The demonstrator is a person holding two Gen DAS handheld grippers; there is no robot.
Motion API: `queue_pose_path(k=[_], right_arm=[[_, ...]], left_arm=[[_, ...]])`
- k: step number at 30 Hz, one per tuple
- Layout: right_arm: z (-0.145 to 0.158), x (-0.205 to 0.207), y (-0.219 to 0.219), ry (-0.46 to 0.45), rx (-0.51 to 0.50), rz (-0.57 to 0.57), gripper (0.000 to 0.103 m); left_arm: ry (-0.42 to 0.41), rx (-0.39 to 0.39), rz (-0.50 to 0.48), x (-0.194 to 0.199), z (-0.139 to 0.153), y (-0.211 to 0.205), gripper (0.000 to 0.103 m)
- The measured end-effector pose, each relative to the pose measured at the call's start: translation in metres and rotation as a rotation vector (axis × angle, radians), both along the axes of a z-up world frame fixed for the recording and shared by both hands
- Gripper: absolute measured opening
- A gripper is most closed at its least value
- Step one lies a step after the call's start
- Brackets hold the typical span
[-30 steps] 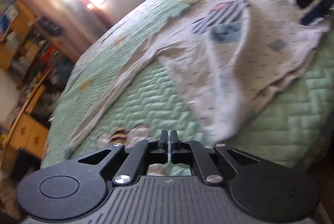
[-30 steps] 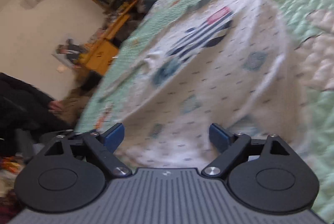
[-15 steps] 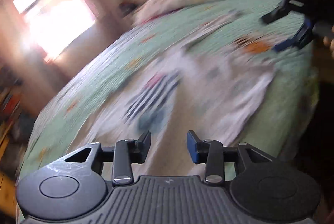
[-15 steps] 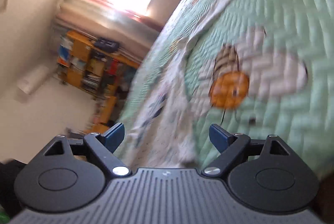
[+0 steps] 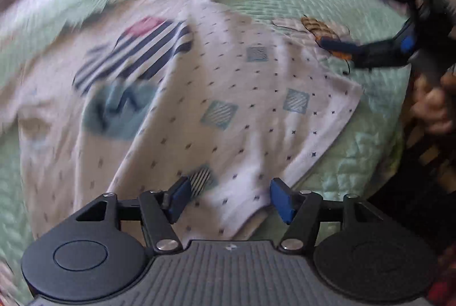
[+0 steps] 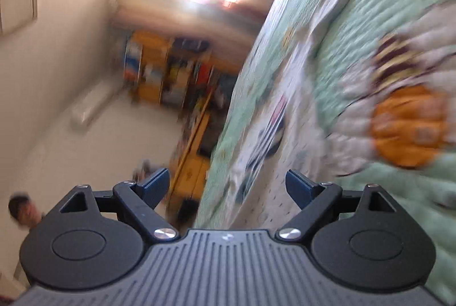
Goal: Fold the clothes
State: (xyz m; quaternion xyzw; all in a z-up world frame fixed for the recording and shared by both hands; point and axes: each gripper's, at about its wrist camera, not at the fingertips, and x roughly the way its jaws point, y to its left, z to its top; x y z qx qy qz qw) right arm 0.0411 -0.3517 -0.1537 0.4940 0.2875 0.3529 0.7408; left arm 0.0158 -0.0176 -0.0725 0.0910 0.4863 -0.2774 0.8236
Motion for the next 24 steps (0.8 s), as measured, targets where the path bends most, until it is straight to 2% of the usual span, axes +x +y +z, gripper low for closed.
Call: queue_pose_path(k=[2, 3, 4, 5, 7, 9, 11, 13, 14, 18, 19, 20, 22, 24], right_arm=[[-0.008, 0.01, 0.013, 0.043, -0.095, 0.007, 0.085], [-0.01, 0.01, 0.015, 0.045, -0.144, 0.0, 0.076], [-0.01, 0.007, 0.016, 0.031, -0.176, -0.008, 0.074], [-0.011, 0.003, 0.014, 0.019, -0.181, -0.011, 0.071], [-0.015, -0.004, 0.011, 0.02, -0.197, -0.027, 0.059], [-0.017, -0.006, 0.009, 0.028, -0.229, -0.04, 0.04], [-0.018, -0.005, 0.007, 0.034, -0.253, -0.045, 0.034], [-0.017, -0.004, 0.007, 0.041, -0.273, -0.043, 0.03], [-0.015, -0.003, 0.01, 0.043, -0.285, -0.043, 0.029], [-0.013, 0.002, 0.018, 0.037, -0.335, -0.037, 0.024], [-0.012, 0.005, 0.022, 0.036, -0.347, -0.037, 0.023], [-0.011, 0.006, 0.024, 0.038, -0.352, -0.038, 0.022], [-0.011, 0.004, 0.025, 0.037, -0.36, -0.039, 0.022], [-0.012, 0.004, 0.026, 0.04, -0.367, -0.039, 0.022]], left_arm=[[0.018, -0.074, 0.029, 0.006, 0.01, 0.008, 0.065], [0.006, -0.111, 0.05, 0.014, 0.016, 0.009, 0.065], [-0.004, -0.104, 0.079, 0.019, 0.017, 0.011, 0.066], [-0.014, -0.076, 0.112, 0.022, 0.015, 0.015, 0.067], [-0.034, -0.019, 0.179, 0.029, 0.01, 0.022, 0.067], [-0.053, 0.039, 0.245, 0.036, 0.005, 0.03, 0.066], [-0.073, 0.096, 0.311, 0.042, 0.001, 0.037, 0.057], [-0.092, 0.154, 0.377, 0.049, -0.004, 0.044, 0.05], [-0.102, 0.183, 0.41, 0.052, -0.006, 0.048, 0.038], [-0.141, 0.298, 0.542, 0.066, -0.015, 0.063, 0.035], [-0.136, 0.292, 0.576, 0.062, -0.013, 0.074, 0.042], [-0.125, 0.267, 0.611, 0.056, -0.008, 0.089, 0.043], [-0.101, 0.216, 0.681, 0.042, 0.001, 0.119, 0.039], [-0.161, 0.186, 0.674, 0.04, 0.019, 0.111, 0.036]])
